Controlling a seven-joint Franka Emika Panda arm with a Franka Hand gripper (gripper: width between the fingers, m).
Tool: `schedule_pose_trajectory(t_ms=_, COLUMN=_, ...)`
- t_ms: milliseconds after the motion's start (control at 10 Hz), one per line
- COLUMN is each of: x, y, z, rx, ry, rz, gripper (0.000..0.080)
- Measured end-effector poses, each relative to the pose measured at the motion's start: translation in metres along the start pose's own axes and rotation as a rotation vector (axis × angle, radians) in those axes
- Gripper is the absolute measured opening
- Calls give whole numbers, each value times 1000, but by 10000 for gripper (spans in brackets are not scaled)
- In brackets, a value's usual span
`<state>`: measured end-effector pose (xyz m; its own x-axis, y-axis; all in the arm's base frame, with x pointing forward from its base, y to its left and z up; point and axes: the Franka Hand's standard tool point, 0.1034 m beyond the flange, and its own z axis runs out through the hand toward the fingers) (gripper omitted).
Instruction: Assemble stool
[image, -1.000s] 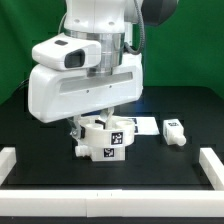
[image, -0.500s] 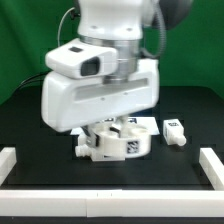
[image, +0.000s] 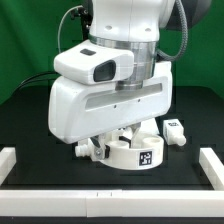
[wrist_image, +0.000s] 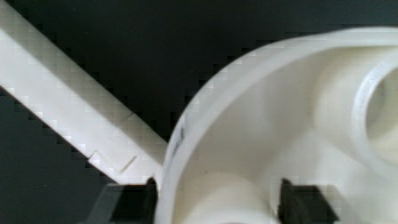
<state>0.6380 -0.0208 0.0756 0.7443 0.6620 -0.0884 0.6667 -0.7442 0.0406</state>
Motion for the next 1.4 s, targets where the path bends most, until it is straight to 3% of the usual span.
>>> schedule_pose_trajectory(t_ms=100, x=14, y=-11, z=2, rx=-19, ry=12, rz=17, gripper=327)
schedule_pose_trajectory(t_ms=300, x=34, y=-34, z=12, rx=-29, ry=44, rz=106, gripper=327)
schedule_pose_trajectory(t_ms=400, x=32, y=-30, z=17, rx=-52, ry=83, rz=89, gripper=327)
schedule_pose_trajectory(t_ms=700, x=28, y=-34, z=20, rx=-43, ry=76, rz=130, gripper=327)
schedule_pose_trajectory(t_ms=900, x=14, y=-63, z=33, rx=-18, ry=50, rz=244, gripper=327)
schedule_pose_trajectory(t_ms=1000, x=14, y=-71, z=40, rx=-13, ry=45, rz=275, gripper=327)
schedule_pose_trajectory(t_ms=1400, x=47, y=-63, z=41, rx=-21, ry=53, rz=326, gripper=327)
